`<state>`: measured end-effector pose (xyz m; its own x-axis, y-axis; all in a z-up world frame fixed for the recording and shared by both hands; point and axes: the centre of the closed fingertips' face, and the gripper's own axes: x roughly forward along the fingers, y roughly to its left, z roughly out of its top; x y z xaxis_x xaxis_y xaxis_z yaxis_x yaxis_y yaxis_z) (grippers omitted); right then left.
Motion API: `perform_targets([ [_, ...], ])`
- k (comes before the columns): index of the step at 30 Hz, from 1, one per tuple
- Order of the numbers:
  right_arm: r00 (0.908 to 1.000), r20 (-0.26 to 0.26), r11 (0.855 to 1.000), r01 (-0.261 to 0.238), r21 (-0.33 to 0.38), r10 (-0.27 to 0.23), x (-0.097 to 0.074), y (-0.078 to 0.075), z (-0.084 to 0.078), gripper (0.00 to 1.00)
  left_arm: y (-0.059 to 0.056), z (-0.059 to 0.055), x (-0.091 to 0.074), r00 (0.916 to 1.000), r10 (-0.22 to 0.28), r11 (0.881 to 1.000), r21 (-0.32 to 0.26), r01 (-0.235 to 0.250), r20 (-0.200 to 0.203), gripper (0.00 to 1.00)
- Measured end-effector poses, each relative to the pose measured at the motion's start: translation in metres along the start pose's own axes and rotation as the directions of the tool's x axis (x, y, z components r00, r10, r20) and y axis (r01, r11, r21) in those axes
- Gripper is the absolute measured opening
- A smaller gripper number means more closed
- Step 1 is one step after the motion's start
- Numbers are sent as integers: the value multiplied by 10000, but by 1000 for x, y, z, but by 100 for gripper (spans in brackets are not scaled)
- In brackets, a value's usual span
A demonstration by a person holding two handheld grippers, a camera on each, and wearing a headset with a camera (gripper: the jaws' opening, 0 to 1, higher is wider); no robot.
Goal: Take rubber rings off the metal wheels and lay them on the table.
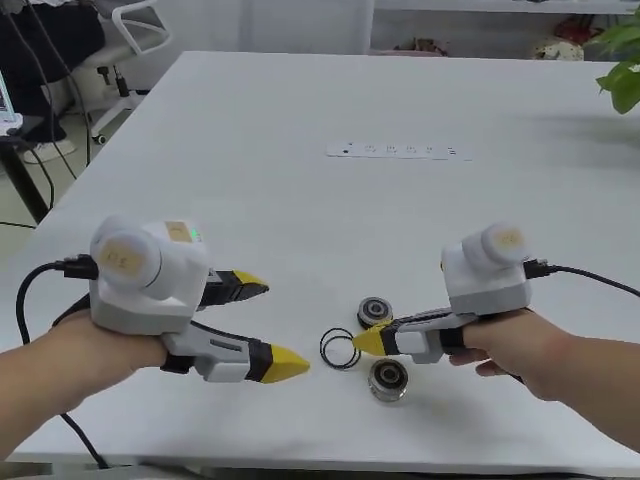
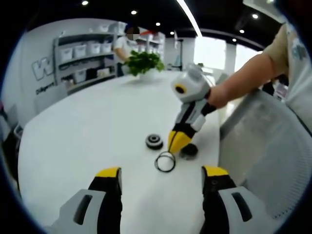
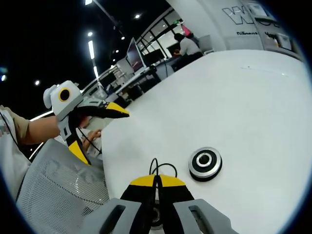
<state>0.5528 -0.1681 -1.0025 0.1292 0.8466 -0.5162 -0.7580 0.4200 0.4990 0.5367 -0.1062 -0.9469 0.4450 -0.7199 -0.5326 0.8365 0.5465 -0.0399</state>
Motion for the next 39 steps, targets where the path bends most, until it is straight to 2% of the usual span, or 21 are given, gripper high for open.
perform_targets([
  [12,9994,-105,9988,346,354,-342,3,-11,-6,0,-1,-3,3,9999,-33,9999,-128,32,-103,67],
  [17,9984,25,9963,561,658,-564,2,-18,-5,0,0,-4,3,9999,-42,9998,-183,40,-116,67],
  [27,9974,115,9957,706,601,-714,0,-20,-4,2,-1,-7,4,9996,-103,9997,-217,98,-259,67],
  [39,9950,580,9961,797,385,-819,-20,-20,11,10,5,2,10,9992,-145,9998,-101,142,-360,66],
])
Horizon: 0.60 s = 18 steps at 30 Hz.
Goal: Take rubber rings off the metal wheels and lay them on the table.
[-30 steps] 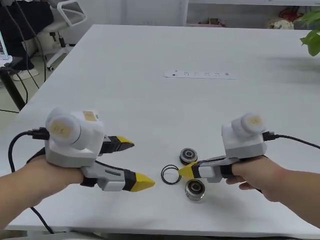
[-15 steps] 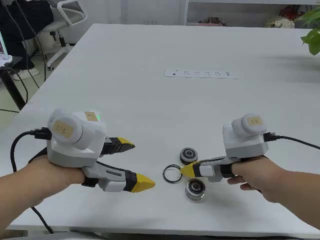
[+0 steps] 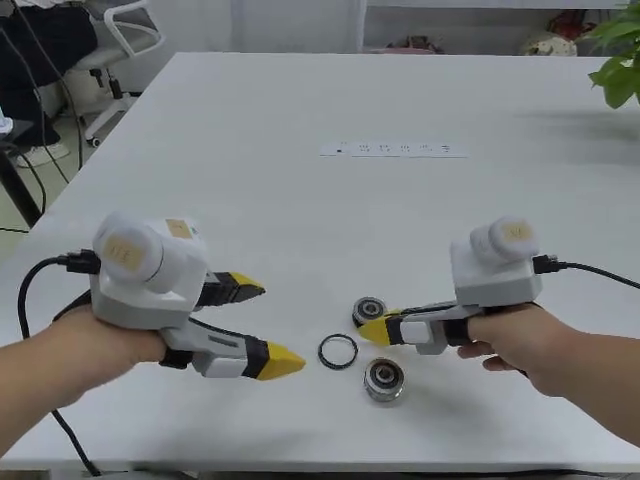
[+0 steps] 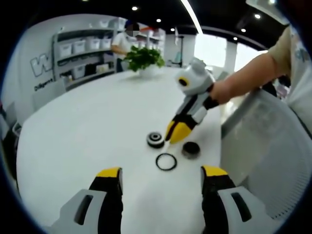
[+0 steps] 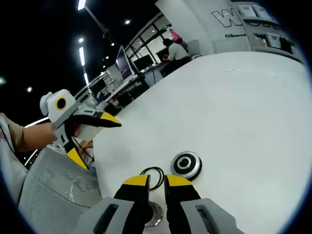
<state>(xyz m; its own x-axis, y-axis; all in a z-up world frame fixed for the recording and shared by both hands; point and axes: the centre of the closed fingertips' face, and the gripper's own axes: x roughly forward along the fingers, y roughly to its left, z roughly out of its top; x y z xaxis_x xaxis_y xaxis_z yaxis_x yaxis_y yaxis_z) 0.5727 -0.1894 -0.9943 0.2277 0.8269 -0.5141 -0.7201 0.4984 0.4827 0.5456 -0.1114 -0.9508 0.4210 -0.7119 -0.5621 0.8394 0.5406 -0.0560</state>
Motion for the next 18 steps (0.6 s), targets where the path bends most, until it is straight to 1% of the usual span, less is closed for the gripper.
perform_targets([
  [3,10000,59,9999,52,-131,-51,-6,-3,2,11,1,4,3,10000,-43,9999,133,43,-61,65],
  [6,9997,146,9990,222,-399,-216,-14,-8,6,12,2,7,5,9999,-75,9998,183,76,-85,65],
  [12,9981,345,9946,544,-879,-516,-25,-22,11,17,7,16,16,9998,-143,9991,386,148,-139,63],
  [15,9974,332,9894,676,-1288,-638,-26,-26,12,20,10,20,23,9997,-190,9989,422,195,-130,62],
  [18,9977,269,9839,663,-1661,-627,-24,-28,10,23,10,24,30,9995,-303,9988,372,306,-93,61],
])
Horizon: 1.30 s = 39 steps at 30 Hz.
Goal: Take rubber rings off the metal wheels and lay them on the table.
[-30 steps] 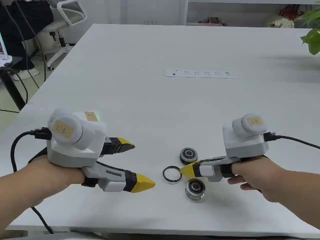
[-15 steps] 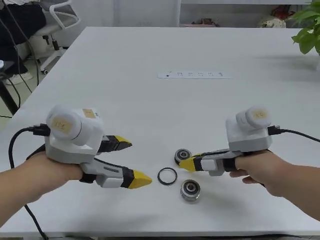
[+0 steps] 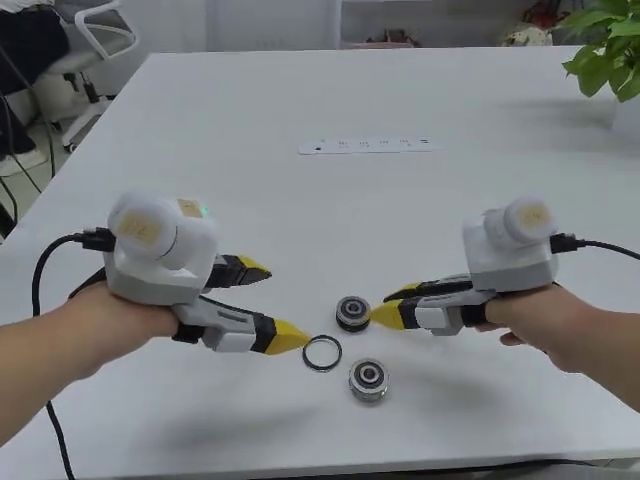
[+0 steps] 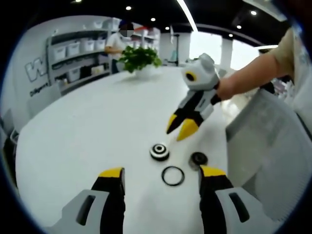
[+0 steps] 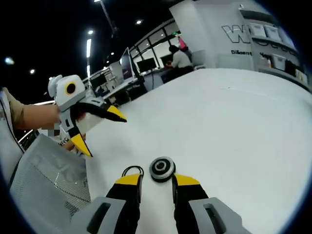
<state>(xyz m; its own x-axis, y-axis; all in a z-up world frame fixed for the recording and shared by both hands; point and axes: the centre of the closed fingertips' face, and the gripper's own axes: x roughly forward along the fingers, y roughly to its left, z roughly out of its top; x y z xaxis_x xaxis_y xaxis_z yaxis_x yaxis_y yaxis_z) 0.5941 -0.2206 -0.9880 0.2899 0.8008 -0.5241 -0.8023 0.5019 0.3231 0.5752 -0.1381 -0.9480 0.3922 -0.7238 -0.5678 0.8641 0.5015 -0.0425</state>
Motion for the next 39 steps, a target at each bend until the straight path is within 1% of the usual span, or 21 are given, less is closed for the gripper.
perform_targets([
  [4,9998,-187,9987,-55,-515,45,5,2,-5,26,3,1,9,10000,-47,10000,55,47,-71,59],
  [9,9992,-396,9959,-129,-896,94,9,0,-13,29,6,1,21,9998,-119,9999,37,120,-177,54],
  [15,9987,-502,9927,-122,-1202,62,11,0,-16,32,8,-2,37,9989,-287,9996,16,287,-360,50],
  [17,9986,-533,9921,-133,-1249,67,12,-2,-17,33,6,-2,42,9987,-347,9994,-52,346,-385,49],
  [19,9985,-550,9912,-123,-1320,50,12,-3,-17,33,7,-3,47,9984,-395,9992,-91,392,-400,48],
  [21,9984,-563,9906,-142,-1361,66,13,-4,-18,33,6,-3,52,9980,-463,9989,-110,458,-424,46],
  [22,9984,-555,9901,-143,-1398,66,13,-6,-18,33,5,-2,55,9976,-566,9983,-190,558,-402,45],
  [29,9981,-614,9879,-185,-1541,92,13,-4,-20,33,2,0,69,9967,-732,9969,-326,721,-358,39],
  [31,9982,-590,9868,-203,-1608,109,12,-3,-20,33,0,1,73,9962,-812,9956,-502,795,-328,37],
  [33,9985,-534,9862,-217,-1642,131,12,-2,-18,33,0,1,77,9962,-808,9953,-560,789,-323,35],
  [39,9986,-504,9858,-239,-1665,157,13,-2,-17,33,-4,1,85,9951,-881,9952,-477,859,-456,30],
])
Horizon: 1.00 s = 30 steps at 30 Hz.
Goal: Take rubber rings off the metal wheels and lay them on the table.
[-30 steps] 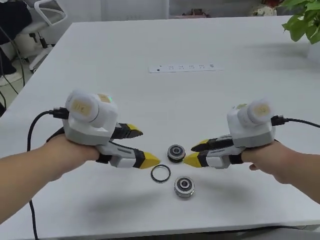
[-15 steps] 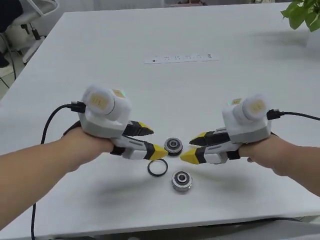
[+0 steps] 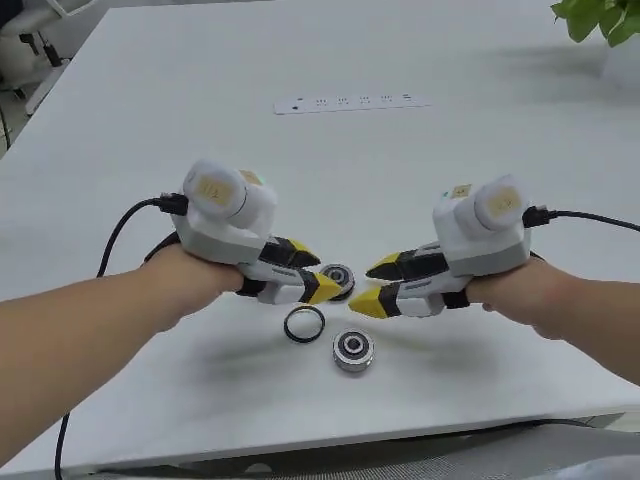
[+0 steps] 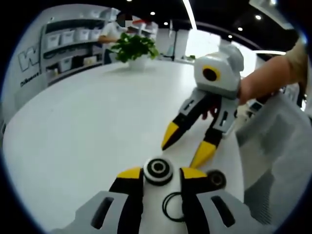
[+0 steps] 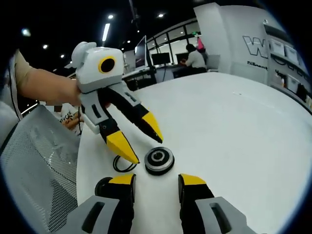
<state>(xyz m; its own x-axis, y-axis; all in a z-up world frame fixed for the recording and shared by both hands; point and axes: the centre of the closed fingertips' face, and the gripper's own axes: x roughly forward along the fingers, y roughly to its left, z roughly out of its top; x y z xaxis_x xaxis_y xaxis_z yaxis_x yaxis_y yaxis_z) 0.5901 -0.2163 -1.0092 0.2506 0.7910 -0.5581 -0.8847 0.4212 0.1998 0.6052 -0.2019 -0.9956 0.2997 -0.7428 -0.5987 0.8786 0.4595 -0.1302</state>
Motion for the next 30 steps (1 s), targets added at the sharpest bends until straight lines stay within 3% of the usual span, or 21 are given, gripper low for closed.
perform_targets([
  [11,10000,52,10000,28,23,-28,1,-3,1,33,2,0,8,9997,51,9977,679,-36,-222,19],
  [13,10000,58,10000,29,27,-30,1,-3,1,33,2,0,7,9997,112,9955,939,-90,-237,17],
  [15,10000,79,10000,35,19,-35,2,-3,2,33,0,-1,7,9993,126,9855,1696,-65,-348,16],
  [21,9999,118,9999,79,-110,-78,8,-4,5,33,0,-2,6,9998,175,9879,1542,-172,-6,14],
  [30,9998,135,9994,145,-306,-141,22,-2,11,34,2,-4,7,9991,423,9879,1494,-417,-11,14],
])
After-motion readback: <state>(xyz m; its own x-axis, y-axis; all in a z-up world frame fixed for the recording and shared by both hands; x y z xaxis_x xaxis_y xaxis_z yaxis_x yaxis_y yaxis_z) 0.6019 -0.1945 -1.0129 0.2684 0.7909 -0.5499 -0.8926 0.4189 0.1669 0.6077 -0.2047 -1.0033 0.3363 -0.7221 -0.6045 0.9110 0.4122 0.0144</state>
